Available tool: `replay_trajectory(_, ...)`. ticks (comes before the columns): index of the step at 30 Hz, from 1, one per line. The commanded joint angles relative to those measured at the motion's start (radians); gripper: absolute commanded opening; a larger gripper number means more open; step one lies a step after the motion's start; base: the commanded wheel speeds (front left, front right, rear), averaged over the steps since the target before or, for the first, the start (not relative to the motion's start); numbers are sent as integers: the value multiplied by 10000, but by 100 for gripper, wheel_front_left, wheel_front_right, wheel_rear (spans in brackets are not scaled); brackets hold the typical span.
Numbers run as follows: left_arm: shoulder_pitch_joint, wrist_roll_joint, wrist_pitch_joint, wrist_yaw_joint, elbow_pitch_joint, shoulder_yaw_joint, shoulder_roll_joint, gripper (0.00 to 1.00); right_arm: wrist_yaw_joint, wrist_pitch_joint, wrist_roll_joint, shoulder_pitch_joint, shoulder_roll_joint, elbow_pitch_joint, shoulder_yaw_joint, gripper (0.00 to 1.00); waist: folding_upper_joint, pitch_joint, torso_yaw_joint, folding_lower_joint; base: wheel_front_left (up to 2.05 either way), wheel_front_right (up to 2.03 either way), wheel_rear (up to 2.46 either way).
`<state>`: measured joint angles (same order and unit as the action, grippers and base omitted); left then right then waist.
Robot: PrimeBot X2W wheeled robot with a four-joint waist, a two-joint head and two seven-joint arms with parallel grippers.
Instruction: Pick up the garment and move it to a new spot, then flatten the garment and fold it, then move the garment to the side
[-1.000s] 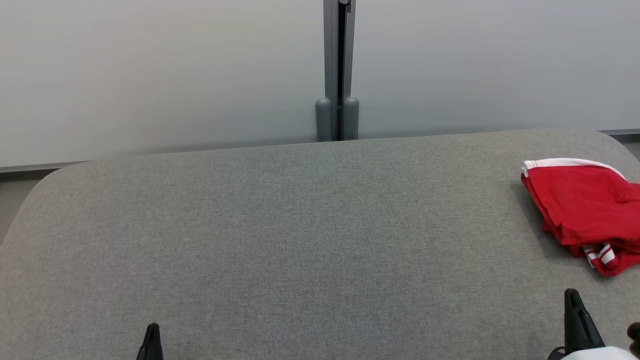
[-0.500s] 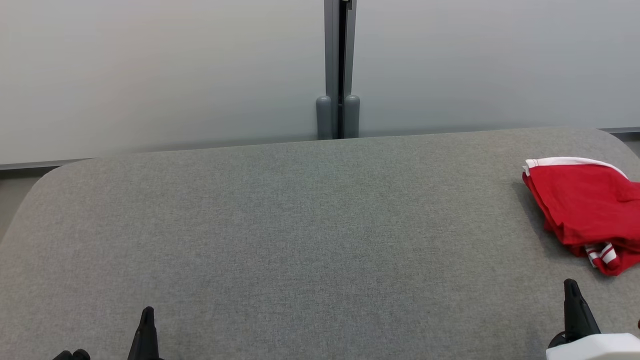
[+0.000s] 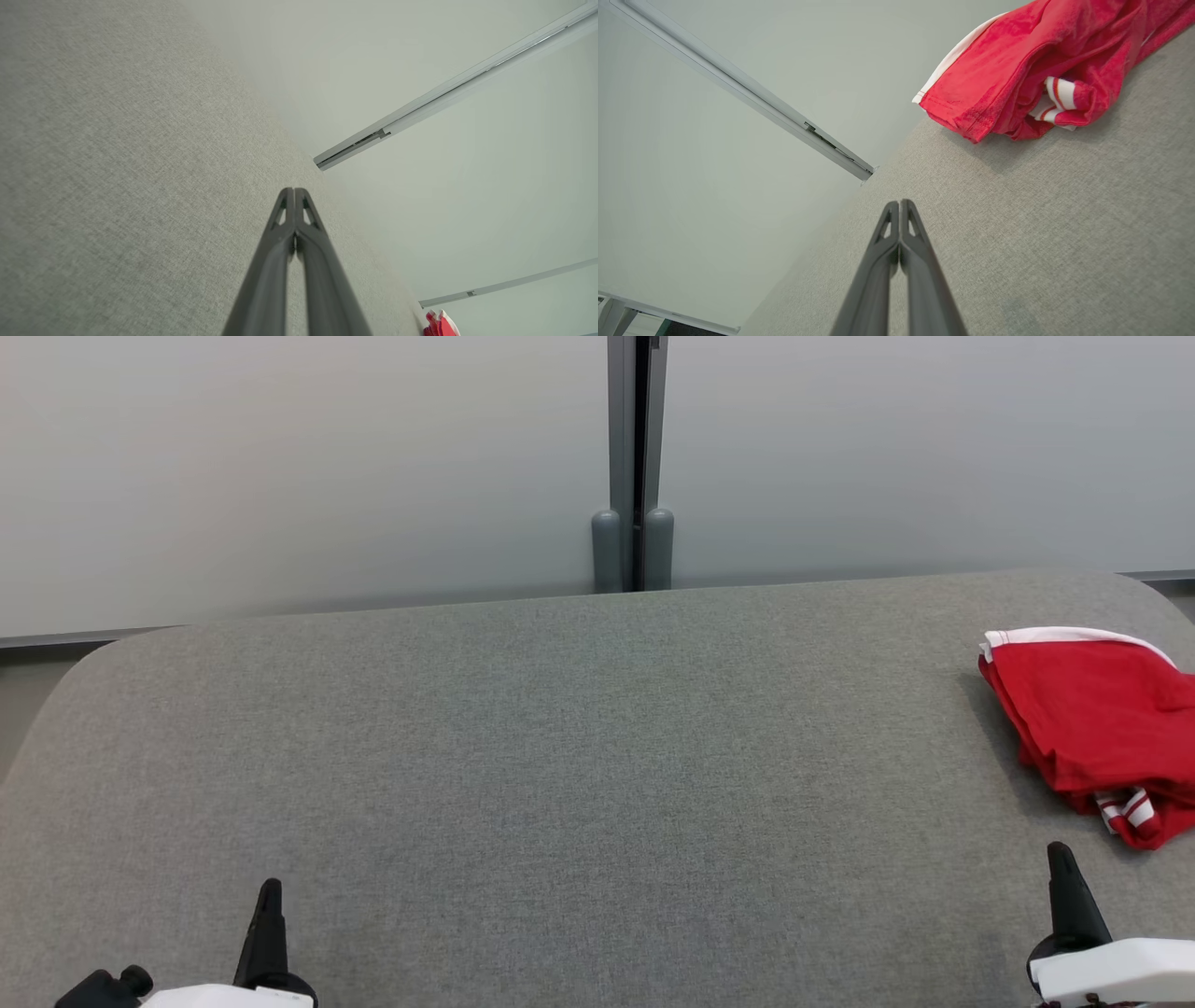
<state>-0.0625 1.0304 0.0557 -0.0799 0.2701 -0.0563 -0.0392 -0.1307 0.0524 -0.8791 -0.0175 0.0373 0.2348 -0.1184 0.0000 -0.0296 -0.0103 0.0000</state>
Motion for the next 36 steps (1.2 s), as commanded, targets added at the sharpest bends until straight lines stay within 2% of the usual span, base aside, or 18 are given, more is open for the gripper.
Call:
replay_trajectory(1,327,202,-39,-84,-146,-76,-72,0,-1,-49,-248,240,106,-96,-5,0,0,3,1,0,0,0,0)
replay_trajectory(36,1150,3318,-976,-341,-213,-374,-109,0,-2,-964,-4187,838,144,10,19,0,0,156,49,0,0,0,0)
